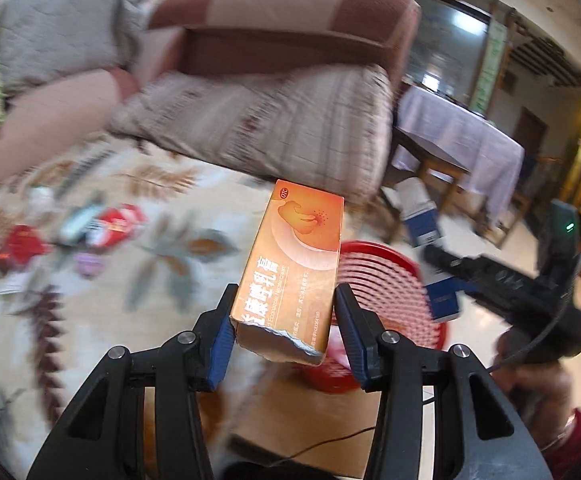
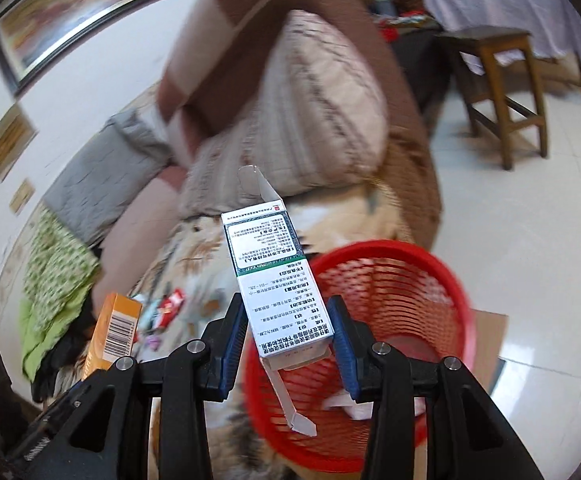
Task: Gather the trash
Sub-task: 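Carry both boxes to the red basket and open both tools over it, then move both open tools back to the remaining trash on the bed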
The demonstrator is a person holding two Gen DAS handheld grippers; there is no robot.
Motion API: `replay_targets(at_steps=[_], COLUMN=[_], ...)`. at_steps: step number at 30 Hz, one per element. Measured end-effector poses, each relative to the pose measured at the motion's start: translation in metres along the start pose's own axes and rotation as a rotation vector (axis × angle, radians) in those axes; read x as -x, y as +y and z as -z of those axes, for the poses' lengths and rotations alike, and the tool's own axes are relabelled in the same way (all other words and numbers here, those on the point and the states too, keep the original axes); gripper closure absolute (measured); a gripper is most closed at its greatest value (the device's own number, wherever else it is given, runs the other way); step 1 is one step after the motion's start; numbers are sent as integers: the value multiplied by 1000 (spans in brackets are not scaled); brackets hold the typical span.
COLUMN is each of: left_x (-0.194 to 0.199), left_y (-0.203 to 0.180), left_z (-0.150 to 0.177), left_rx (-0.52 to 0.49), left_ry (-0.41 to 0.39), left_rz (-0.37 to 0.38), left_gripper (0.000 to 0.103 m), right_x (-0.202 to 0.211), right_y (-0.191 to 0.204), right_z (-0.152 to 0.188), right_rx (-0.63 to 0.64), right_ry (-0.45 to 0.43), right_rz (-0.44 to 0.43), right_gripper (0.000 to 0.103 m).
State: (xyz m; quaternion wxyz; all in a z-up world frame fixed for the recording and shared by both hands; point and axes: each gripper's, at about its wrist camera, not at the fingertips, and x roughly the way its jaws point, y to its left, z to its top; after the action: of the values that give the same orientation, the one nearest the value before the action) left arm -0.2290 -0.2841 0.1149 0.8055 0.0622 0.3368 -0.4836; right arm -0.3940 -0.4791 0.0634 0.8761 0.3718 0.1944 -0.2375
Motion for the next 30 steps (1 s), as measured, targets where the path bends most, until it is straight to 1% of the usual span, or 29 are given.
replay_targets(at_steps=[3,5,7,8,9,12,15,18,19,22,24,27,30], left_x=[-25,-38,-48,-52,-54,-48,-40,-27,-25,-10,0,16,34], left_y=[-25,-35,-40,-43,-43,-35,-17,8,14,46,65,108,168], left_z=[-6,-9,-12,-12,-14,-10,-6,3,5,14,18,22,21], left_rx=[-12,-22,-28,-32,-32,-30,-2,37,46,75,101,161,263], left_ry=[38,55,58,63,58,57,62,63,65,68,61,53,27], left_rz=[40,52,58,55,47,40,19,-23,-32,-98,-125,-195,-334], left_gripper=[57,57,51,41,39,38,38,38,38,38,38,38,38], right_x=[-4,-8,-11,-13,-12,-8,-7,-11,-14,-21,-26,-34,-40], right_y=[-15,-18,-23,-25,-28,-32,-26,-13,-5,18,33,57,76], right_z=[0,-2,-5,-8,-9,-9,-7,-2,1,11,19,33,44], right_rx=[-33,-37,-46,-49,-52,-51,-28,-11,7,61,97,153,212], right_ry=[15,16,14,15,10,-2,-5,16,26,55,79,117,139], right_rz=[11,24,43,50,58,68,66,30,14,-24,-51,-91,-109], right_gripper=[58,57,55,52,45,44,44,44,44,44,44,44,44])
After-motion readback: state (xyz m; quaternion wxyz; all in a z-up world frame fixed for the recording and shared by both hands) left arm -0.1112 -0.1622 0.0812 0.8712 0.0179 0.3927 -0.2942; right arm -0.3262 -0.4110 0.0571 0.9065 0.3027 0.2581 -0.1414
